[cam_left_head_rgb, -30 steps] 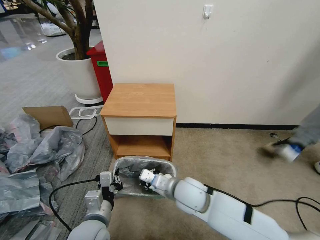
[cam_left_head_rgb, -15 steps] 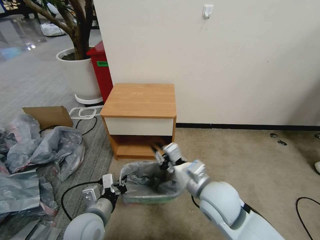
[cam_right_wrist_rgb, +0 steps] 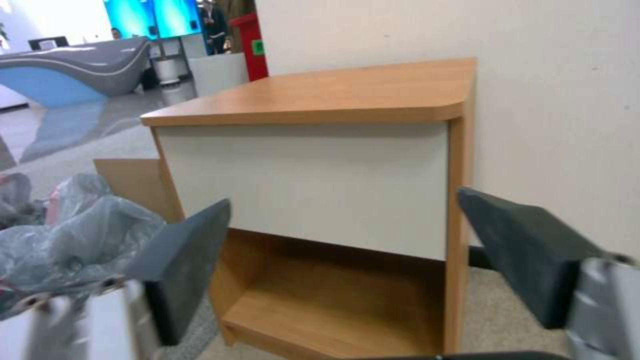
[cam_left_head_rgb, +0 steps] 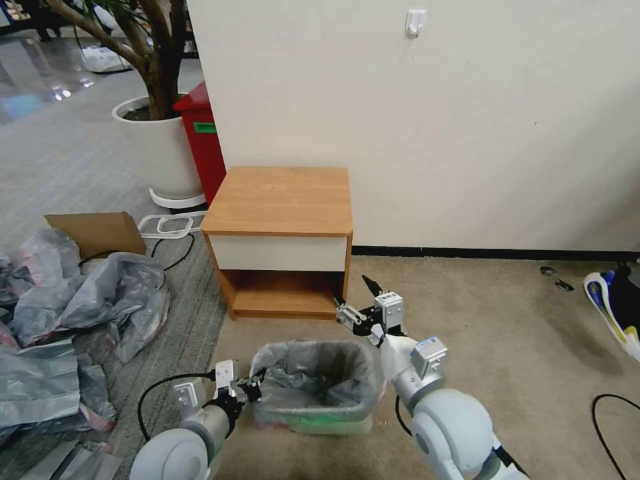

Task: Pick up the garbage bag from the table and place it over the trash can.

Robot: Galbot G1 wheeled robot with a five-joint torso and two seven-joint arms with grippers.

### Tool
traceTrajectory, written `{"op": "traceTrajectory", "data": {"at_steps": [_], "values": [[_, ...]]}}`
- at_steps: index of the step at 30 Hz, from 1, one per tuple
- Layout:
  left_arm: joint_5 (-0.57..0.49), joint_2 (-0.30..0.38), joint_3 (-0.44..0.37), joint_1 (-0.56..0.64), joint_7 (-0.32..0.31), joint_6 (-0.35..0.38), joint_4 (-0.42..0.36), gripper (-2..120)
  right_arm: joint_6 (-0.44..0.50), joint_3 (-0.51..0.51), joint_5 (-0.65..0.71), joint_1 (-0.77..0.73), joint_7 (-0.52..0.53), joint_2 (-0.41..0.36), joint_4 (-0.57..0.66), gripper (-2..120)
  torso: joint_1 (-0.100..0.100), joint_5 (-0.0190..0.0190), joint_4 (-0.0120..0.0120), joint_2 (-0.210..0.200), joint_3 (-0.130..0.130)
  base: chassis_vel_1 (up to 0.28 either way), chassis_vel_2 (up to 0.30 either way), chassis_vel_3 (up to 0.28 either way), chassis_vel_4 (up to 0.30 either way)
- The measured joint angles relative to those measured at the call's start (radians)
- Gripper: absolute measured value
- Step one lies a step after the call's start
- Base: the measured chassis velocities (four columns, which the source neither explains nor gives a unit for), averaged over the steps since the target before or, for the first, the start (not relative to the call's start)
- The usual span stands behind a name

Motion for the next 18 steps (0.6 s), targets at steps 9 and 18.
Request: {"op": "traceTrajectory", "data": {"at_steps": [9,18], "values": [[0.115,0.0,0.002,0.002,0.032,-0.045,0.031,0,0.007,0.0,-0.002,0.013,-0.005,0.001,-0.016,100,0.0,0.0,0.0002,0.0,0.0,0.0,0.0,0.0,0.0],[0.162,0.0,0.027,-0.003,0.037,-0.05,0.01,0,0.011,0.003,0.0,0.017,-0.013,0.003,-0.017,100,0.0,-0.001,-0.0003,0.0,0.0,0.0,0.0,0.0,0.0]]}}
